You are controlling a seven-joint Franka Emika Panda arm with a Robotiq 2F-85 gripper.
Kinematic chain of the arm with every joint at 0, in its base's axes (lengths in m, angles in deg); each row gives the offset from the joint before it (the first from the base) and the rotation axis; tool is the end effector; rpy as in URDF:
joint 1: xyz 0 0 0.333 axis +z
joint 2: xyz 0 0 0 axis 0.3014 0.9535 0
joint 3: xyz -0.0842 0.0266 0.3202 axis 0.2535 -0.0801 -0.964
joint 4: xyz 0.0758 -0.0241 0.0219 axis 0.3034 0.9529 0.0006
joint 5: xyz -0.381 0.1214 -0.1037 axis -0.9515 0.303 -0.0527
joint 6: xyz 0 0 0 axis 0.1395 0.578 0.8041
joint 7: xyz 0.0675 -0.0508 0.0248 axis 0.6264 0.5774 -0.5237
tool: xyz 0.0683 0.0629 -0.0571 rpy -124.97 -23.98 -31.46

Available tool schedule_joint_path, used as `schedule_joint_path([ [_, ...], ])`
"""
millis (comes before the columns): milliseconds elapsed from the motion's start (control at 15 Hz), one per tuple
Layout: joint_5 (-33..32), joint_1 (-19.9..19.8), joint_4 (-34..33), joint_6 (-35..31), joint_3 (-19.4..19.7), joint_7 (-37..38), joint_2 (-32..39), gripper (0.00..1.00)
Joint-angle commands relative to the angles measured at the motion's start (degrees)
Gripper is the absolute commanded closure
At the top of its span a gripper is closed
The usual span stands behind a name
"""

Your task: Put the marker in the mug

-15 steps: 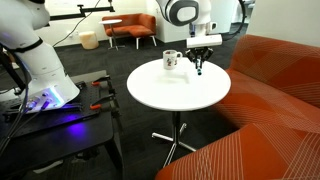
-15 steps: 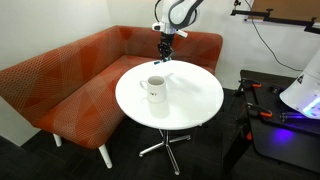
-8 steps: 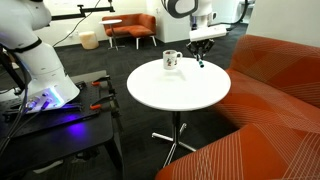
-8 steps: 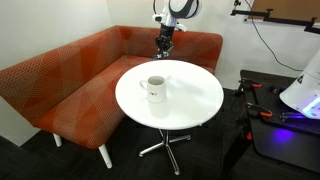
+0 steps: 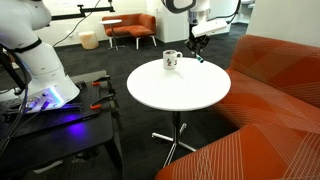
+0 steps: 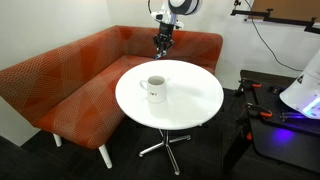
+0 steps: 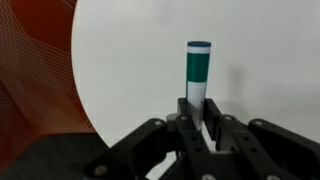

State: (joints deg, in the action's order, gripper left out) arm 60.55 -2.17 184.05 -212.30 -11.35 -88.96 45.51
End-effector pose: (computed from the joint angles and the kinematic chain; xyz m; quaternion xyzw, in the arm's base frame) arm 0.6716 -0.1114 0.2538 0.7477 0.6535 0.1170 0.0133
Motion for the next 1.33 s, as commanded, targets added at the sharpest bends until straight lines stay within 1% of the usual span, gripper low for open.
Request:
schedule_joint_path([
  [0, 3.4, -0.5, 1.7, 3.4, -1.5, -8.5, -2.9, 0.95],
  [333, 9.4, -0.4, 1.1, 7.9, -2.4, -17.9, -3.6, 0.95],
  [600, 15.9, -0.1, 0.4, 12.3, -2.2, -22.9, -4.0, 0.95],
  [800, 19.8, 0.5, 0.1, 15.5, -1.4, -24.5, -4.6, 0.95],
  [1267, 23.9, 1.4, -1.2, 22.9, -0.4, -27.4, -5.6, 0.95],
])
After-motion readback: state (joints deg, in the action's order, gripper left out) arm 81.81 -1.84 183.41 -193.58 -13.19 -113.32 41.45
